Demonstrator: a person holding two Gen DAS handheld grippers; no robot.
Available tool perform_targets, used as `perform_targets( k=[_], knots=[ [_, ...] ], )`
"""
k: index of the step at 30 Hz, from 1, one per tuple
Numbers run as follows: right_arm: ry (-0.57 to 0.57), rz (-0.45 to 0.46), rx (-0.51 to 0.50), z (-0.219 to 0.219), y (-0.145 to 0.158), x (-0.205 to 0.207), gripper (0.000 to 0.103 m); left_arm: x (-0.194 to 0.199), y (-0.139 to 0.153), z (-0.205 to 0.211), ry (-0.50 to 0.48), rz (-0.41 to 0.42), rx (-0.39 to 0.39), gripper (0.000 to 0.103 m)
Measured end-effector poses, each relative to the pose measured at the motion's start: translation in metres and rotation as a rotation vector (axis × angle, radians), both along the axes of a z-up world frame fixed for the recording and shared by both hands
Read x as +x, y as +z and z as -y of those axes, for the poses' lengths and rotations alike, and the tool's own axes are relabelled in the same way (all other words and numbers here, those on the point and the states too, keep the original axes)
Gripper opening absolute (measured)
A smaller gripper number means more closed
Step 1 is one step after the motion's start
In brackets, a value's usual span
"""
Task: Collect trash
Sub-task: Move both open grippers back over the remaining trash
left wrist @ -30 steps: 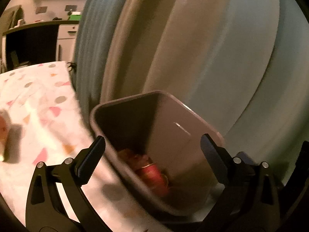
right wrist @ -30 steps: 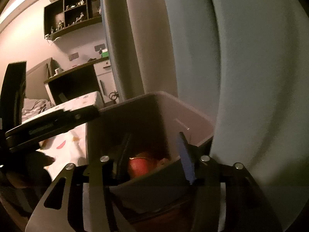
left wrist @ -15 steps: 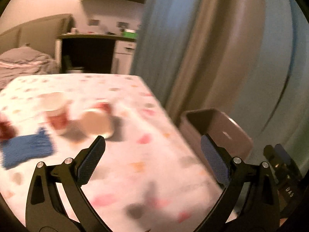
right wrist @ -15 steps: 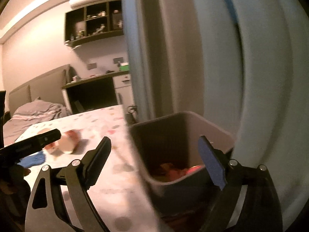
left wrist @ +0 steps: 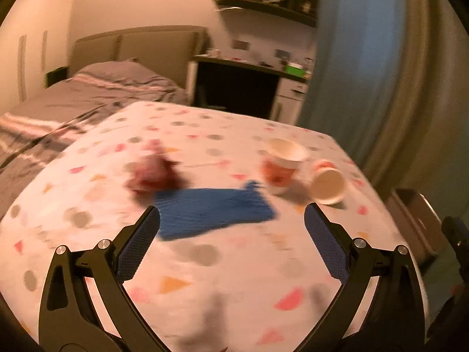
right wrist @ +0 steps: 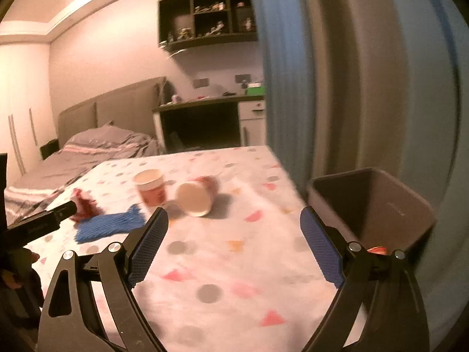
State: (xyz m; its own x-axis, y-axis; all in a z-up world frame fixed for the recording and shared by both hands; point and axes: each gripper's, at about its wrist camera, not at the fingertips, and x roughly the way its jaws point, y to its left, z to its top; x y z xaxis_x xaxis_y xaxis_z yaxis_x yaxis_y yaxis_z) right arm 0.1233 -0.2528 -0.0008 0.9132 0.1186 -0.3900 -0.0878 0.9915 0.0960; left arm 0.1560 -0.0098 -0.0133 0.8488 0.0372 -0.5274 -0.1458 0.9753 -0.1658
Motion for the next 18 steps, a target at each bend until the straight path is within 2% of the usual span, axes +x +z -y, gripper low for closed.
perform_targets(
  k=[9,18],
  knots=[
    [0.123,-0.062,-0.031,-0.082,-0.014,0.025,0.088,-0.009,-0.009,-0.074,0.127,-0.009,0.007,0.097],
    [0.199,-0.163,-0.065,-0.15,-0.033,0.064,0.088,-0.004,-0.012,-0.119,0.227,-0.002,0.009,0.097]
  ],
)
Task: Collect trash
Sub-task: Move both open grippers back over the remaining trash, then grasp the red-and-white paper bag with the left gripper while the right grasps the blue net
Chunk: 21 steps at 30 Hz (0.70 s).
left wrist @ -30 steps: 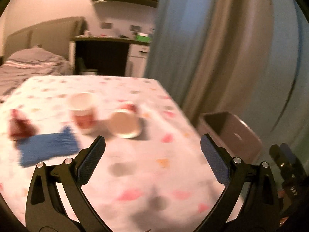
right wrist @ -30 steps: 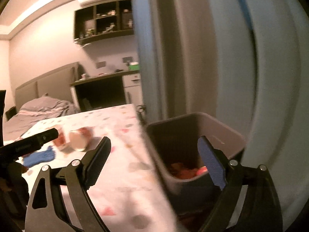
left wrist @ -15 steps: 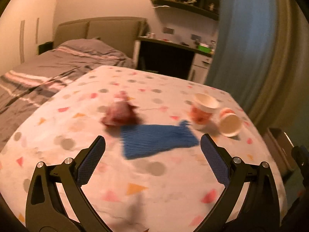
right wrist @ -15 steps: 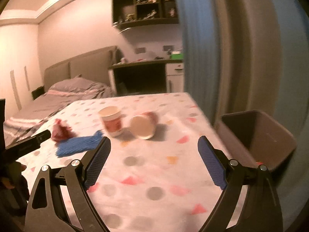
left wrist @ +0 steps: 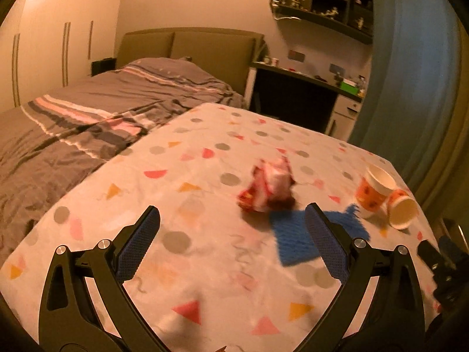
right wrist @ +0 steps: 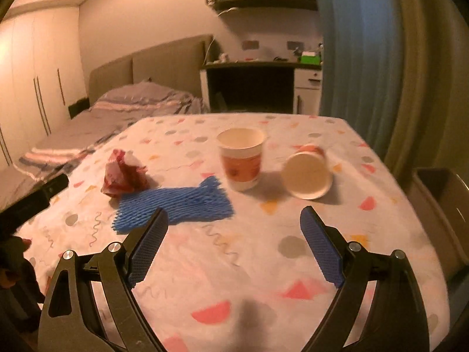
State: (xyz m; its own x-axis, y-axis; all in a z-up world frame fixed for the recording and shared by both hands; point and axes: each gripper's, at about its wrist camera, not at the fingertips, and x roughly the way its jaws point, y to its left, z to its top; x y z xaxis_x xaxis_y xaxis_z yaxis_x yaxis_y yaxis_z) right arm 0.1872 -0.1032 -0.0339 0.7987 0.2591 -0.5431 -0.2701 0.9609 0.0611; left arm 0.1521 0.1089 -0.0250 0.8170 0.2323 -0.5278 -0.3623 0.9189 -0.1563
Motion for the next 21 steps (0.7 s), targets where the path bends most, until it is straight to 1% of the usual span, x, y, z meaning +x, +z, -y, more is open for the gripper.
perform_targets(
  k=[2,7,10,13,16,18,19,21],
  knots=[
    [0.017,-0.018,-0.029,-0.019,-0.007,0.009,0.088,0.003,-0.002,-0.007,0.015,-0.004,-0.003,0.097],
    [0.06,-0.071,-0.064,-0.054,-0.022,0.031,0.088,0.01,-0.005,-0.021,0.037,-0.009,-0.013,0.097],
    [0.074,-0.132,-0.073,-0.071,-0.032,0.049,0.088,0.013,-0.004,-0.025,0.037,-0.005,-0.015,0.097],
    [0.086,-0.168,-0.082,-0.082,-0.04,0.061,0.088,0.016,-0.004,-0.025,0.031,-0.002,-0.002,0.097],
    [0.082,-0.218,-0.081,-0.087,-0.046,0.071,0.088,0.018,-0.005,-0.026,0.024,-0.006,0.001,0.097],
    [0.072,-0.239,-0.098,-0.09,-0.049,0.076,0.088,0.02,-0.006,-0.028,0.022,-0.007,-0.002,0.097],
    [0.074,-0.257,-0.103,-0.091,-0.051,0.079,0.087,0.02,-0.006,-0.029,0.022,-0.007,-0.005,0.097],
    [0.075,-0.291,-0.119,-0.094,-0.056,0.083,0.08,0.021,-0.006,-0.031,0.02,-0.007,-0.008,0.097]
  ],
)
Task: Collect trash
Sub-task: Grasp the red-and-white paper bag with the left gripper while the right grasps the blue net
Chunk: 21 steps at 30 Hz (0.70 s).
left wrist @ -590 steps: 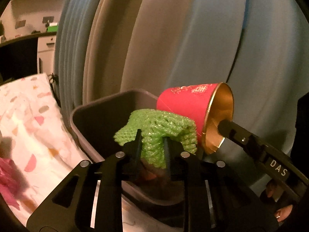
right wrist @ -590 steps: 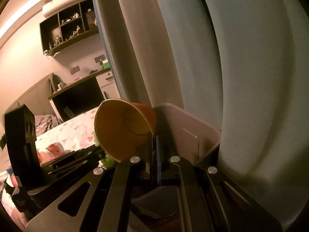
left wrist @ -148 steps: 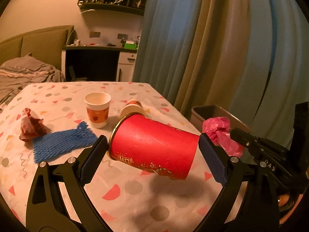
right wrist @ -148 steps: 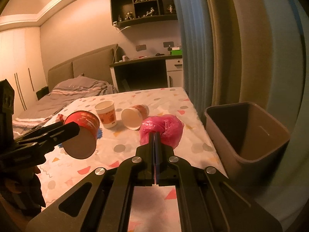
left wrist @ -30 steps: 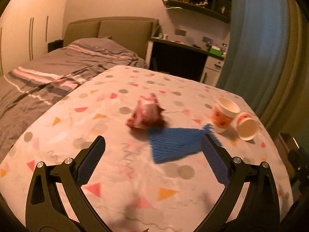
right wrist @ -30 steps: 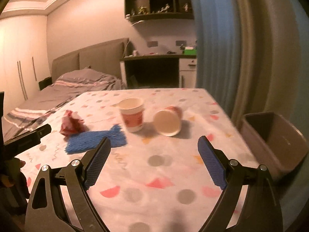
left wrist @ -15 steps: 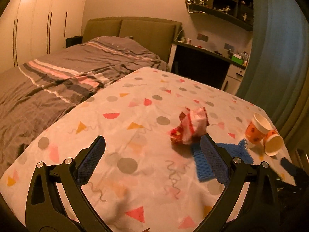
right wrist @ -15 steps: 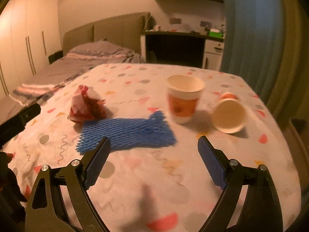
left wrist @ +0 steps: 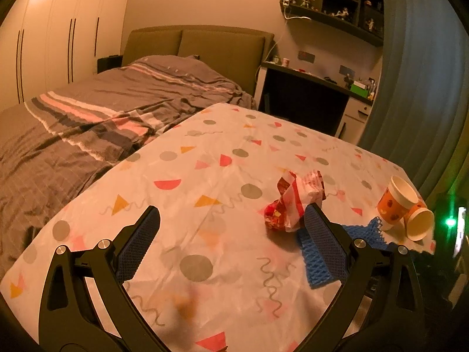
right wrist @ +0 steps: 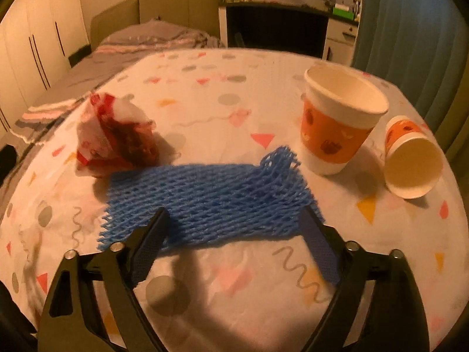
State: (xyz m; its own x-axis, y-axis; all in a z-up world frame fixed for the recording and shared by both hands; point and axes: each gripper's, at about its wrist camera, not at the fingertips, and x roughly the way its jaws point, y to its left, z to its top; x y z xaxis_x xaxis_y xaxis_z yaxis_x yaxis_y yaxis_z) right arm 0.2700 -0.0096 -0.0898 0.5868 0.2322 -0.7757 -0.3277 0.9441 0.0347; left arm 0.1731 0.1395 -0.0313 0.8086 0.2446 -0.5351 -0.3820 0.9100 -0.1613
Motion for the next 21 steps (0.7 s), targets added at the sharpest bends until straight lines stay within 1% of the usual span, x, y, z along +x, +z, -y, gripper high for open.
perform_targets(
  k=[3,4,5,6,8,9,11,12,14,16,21],
  knots=[
    [0.013,-0.018,0.004,-0.002,-0.003,0.001,0.075,0.001,-0.001,-0.001,-0.005,-0.001,-0.002,0.097],
    [0.017,-0.018,0.0,-0.003,-0.003,0.0,0.071,0.001,-0.001,-0.001,-0.007,-0.003,-0.003,0.097],
    [0.023,-0.015,0.0,-0.003,-0.003,-0.001,0.065,0.001,-0.002,-0.001,-0.008,-0.006,-0.005,0.097],
    [0.037,-0.011,0.0,-0.005,-0.002,-0.003,0.061,0.002,-0.003,-0.001,-0.012,-0.008,-0.008,0.097],
    [0.067,-0.004,0.001,-0.008,-0.001,-0.006,0.043,0.002,-0.003,0.001,-0.017,-0.011,-0.006,0.097],
    [0.085,-0.002,0.005,-0.009,-0.001,-0.009,0.038,0.002,-0.003,0.001,-0.021,-0.013,-0.006,0.097],
    [0.124,0.001,0.009,-0.014,0.0,-0.014,0.015,0.003,-0.003,0.004,-0.033,-0.016,-0.004,0.097],
    [0.137,0.002,0.01,-0.016,0.001,-0.015,0.011,0.003,-0.003,0.006,-0.039,-0.016,-0.003,0.097],
    [0.142,0.016,0.004,-0.017,0.003,-0.018,0.01,0.004,-0.003,0.009,-0.055,-0.019,0.001,0.097],
    [0.137,0.03,0.027,-0.01,0.007,-0.023,0.01,0.006,-0.003,0.012,-0.07,-0.023,0.0,0.097],
    [0.101,0.123,0.067,0.018,0.031,-0.039,0.01,0.02,0.0,0.022,-0.12,-0.016,0.002,0.097]
  ],
)
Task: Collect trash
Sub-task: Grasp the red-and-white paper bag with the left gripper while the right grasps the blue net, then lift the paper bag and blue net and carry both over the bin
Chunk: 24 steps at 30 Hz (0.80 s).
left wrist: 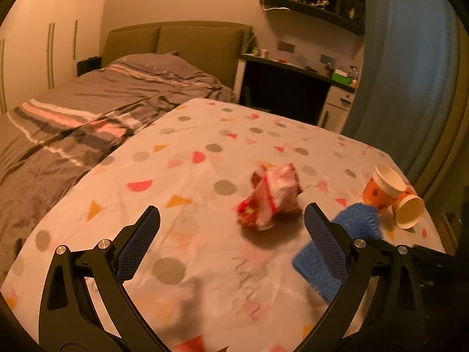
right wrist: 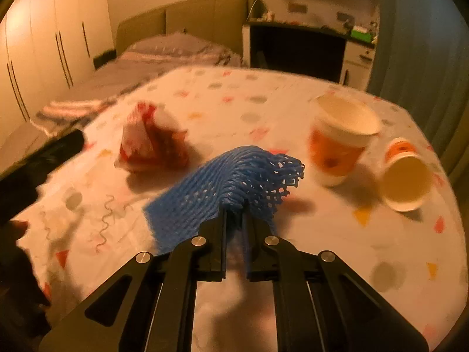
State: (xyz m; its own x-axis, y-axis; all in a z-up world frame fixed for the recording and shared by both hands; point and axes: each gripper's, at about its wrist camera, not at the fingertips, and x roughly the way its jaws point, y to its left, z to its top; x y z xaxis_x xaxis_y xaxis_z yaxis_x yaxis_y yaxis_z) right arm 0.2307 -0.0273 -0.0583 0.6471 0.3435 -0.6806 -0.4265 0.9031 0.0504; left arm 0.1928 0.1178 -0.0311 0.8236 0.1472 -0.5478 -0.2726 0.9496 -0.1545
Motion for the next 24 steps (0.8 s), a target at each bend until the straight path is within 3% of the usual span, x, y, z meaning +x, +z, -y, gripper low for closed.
perform_targets(
  k=[5,11,13,18,24],
  knots=[
    [-0.032,0.056,0.055,0.032,0.022,-0.018,0.01,0.028,-0.005,0.01,-0.04,-0.005,0.01,0.094],
    [-0.039,0.087,0.079,0.054,0.031,-0.031,0.01,0.058,-0.02,0.019,-0.094,-0.064,-0.006,0.07],
    [-0.037,0.096,0.084,0.06,0.034,-0.034,0.01,0.062,-0.025,0.02,-0.115,-0.084,-0.021,0.053],
    [-0.039,0.107,0.097,0.068,0.039,-0.039,0.009,0.063,-0.028,0.021,-0.13,-0.092,-0.022,0.027],
    [-0.04,0.132,0.111,0.076,0.047,-0.051,0.01,0.045,-0.017,0.026,-0.133,-0.05,-0.015,0.019]
  ],
)
